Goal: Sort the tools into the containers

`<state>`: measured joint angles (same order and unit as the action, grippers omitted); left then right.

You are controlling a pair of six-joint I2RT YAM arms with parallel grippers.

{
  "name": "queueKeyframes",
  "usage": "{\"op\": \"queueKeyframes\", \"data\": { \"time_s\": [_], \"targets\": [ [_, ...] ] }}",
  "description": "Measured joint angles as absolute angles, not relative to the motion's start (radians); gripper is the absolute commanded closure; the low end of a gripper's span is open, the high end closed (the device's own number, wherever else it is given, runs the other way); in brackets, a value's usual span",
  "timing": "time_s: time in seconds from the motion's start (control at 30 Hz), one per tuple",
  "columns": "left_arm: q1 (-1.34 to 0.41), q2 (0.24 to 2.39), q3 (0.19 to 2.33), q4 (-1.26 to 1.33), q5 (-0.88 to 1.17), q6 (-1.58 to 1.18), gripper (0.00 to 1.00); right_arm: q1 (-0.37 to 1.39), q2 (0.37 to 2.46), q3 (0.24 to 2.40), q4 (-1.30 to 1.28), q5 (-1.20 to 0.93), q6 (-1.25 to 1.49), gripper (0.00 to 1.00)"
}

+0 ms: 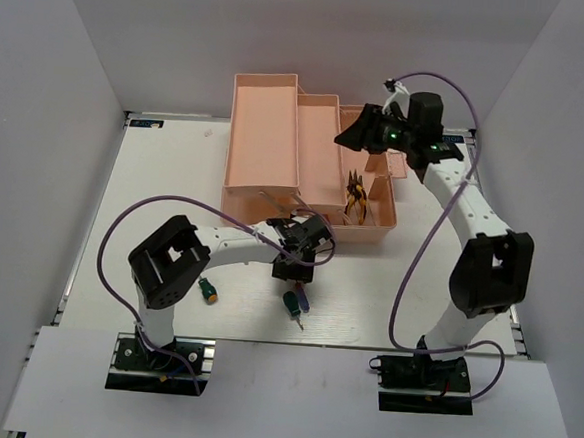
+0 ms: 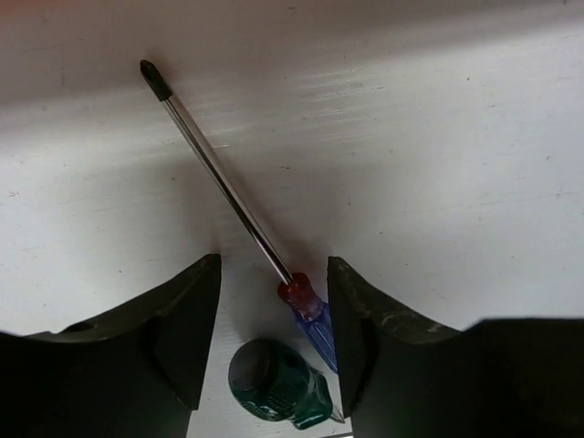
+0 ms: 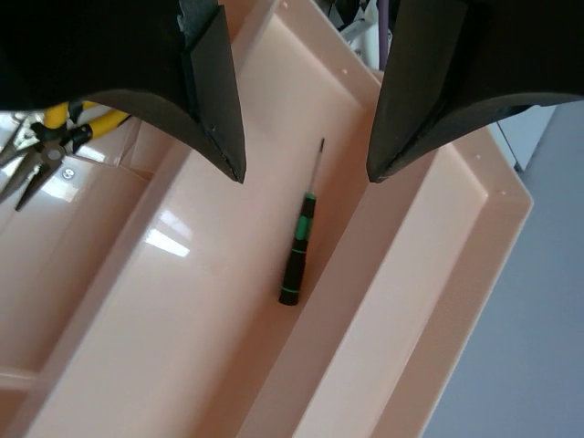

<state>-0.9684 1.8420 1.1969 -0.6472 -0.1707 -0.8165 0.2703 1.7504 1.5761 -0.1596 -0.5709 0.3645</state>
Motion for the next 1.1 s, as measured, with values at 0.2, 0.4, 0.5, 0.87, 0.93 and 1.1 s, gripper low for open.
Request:
{"op": "queueKeyframes", "data": {
  "time_s": [0.2, 0.4, 0.5, 0.87, 0.93, 1.1],
  "targets": [
    [-0.98, 1.853, 1.2, -0.635, -0.18, -0.833, 0.82, 0.203, 1.639, 1.456, -0.132, -0.604, 0.396, 0.38],
    [-1.003, 1.858, 1.213, -0.624, -0.173, -0.812, 1.0, 0.171, 1.598, 1.377, -0.13, -0.64, 0.405, 0.37],
    [-1.032, 1.851, 1.219, -0.624, -0.139, -0.767, 1.0, 0.153, 1.578, 1.348, -0.134, -0.657, 0.395, 0.35],
    [-1.09, 1.68, 1.36, -0.585, -0.105, -0.561, 1.0, 0.07, 1.418, 1.177, -0.219, -0.656, 0.229, 0.34],
    [-1.084, 1.671, 1.454, -0.581, -0.143, -0.527, 1.0, 0.051, 1.381, 1.148, -0.247, -0.643, 0.192, 0.34],
    [-1.039, 1.71, 1.709, -0.571, -0.286, -0.439, 1.0, 0.011, 1.279, 1.063, -0.302, -0.609, 0.105, 0.35]
  ]
}}
